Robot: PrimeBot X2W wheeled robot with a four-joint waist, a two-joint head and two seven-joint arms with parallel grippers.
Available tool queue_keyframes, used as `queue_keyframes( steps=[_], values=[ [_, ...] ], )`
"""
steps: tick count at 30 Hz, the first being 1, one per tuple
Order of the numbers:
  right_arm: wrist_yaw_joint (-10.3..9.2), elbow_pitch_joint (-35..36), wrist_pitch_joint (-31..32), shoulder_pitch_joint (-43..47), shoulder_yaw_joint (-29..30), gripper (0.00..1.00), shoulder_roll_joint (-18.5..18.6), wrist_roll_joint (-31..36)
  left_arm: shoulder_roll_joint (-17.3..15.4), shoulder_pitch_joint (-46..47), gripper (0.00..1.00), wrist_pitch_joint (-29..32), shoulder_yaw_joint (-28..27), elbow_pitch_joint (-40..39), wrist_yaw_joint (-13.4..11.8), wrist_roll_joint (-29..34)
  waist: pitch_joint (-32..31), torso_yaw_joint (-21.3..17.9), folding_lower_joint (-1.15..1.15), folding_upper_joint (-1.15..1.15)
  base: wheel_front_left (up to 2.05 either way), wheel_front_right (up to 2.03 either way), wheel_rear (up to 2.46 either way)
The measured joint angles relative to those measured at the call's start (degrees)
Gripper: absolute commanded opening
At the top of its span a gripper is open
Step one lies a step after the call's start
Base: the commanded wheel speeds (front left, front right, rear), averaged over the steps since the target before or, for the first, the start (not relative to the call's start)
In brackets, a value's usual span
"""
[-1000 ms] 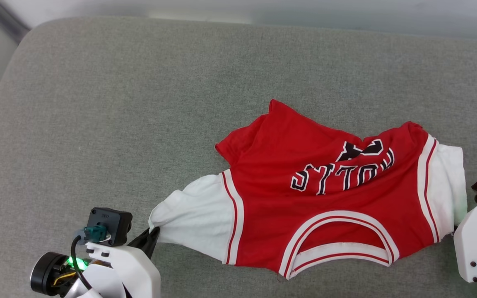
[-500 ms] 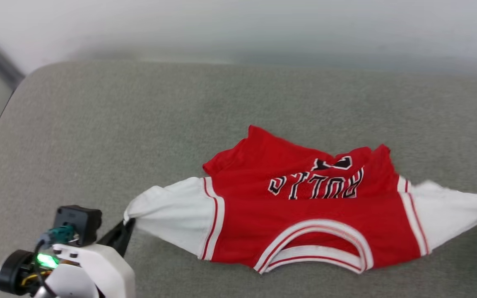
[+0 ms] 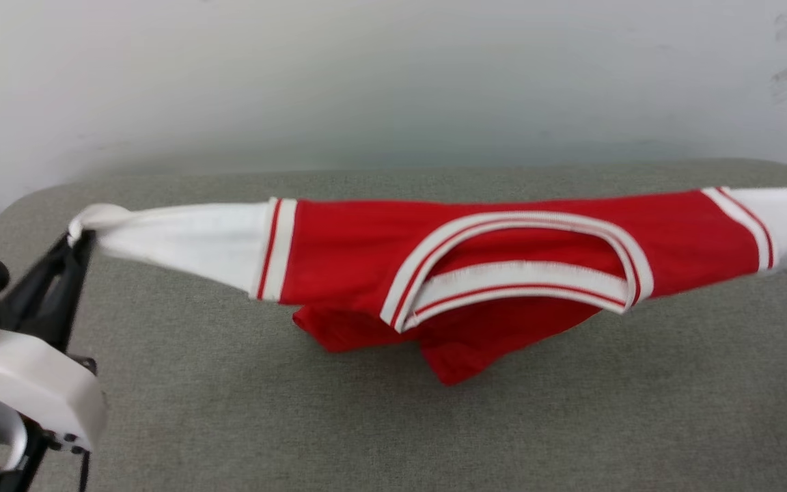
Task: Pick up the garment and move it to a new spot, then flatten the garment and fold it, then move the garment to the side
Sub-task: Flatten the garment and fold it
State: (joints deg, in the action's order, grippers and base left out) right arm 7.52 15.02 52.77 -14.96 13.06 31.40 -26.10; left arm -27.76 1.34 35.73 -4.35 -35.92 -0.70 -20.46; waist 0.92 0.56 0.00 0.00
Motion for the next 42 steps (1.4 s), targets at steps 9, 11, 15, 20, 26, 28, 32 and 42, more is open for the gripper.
queue_keyframes(
  steps=[9,11,15,20,26,28,32,42],
  values=[
    [0.0,2.5,-0.88,-10.72,0.44,0.0,1.05,-1.72,-6.34,10.87,0.0,-0.09,-4.57,-2.48,1.26,0.74,-0.9,-2.89,0.0,0.0,0.0,0.0,0.0],
    [0.0,2.41,-1.63,-12.96,-0.08,0.0,1.08,-2.14,-7.28,13.47,0.0,-0.22,-5.08,-2.37,1.46,1.02,-0.72,-3.36,0.0,0.0,0.0,0.0,0.0],
    [0.0,1.33,-4.08,-18.17,-1.22,0.0,1.24,-2.21,-9.16,18.43,0.0,-0.64,-5.73,-1.72,1.38,2.24,0.29,-4.11,0.0,0.0,0.0,0.0,0.0],
    [0.0,-1.62,-6.87,-25.42,-4.01,0.0,1.97,-2.6,-11.18,25.93,0.0,-0.75,-4.37,1.69,2.54,1.99,2.88,-4.74,0.0,0.0,0.0,0.0,0.0],
    [0.0,-7.35,-11.99,-37.22,-7.6,0.0,2.72,-1.78,-12.56,39.96,0.0,-2.7,-0.73,10.84,4.68,-0.41,8.2,-5.1,0.0,0.0,0.0,0.0,0.0],
    [0.0,-9.85,-14.27,-41.62,-9.23,0.0,2.94,-0.79,-12.57,45.82,0.0,-4.09,1.05,15.04,5.27,-0.46,10.43,-5.08,0.01,0.0,0.0,0.0,0.0],
    [0.0,-15.77,-18.45,-50.61,-12.33,0.0,2.97,0.89,-12.32,57.71,0.0,-6.78,5.08,23.81,6.43,-0.24,15.11,-4.85,0.01,0.0,0.0,0.0,0.0],
    [0.0,-31.29,-28.91,-70.12,-18.72,0.0,1.18,6.2,-8.04,82.03,0.0,-17.38,13.57,45.64,7.6,3.81,25.95,-3.0,0.02,0.0,0.0,0.0,0.0]
  ],
)
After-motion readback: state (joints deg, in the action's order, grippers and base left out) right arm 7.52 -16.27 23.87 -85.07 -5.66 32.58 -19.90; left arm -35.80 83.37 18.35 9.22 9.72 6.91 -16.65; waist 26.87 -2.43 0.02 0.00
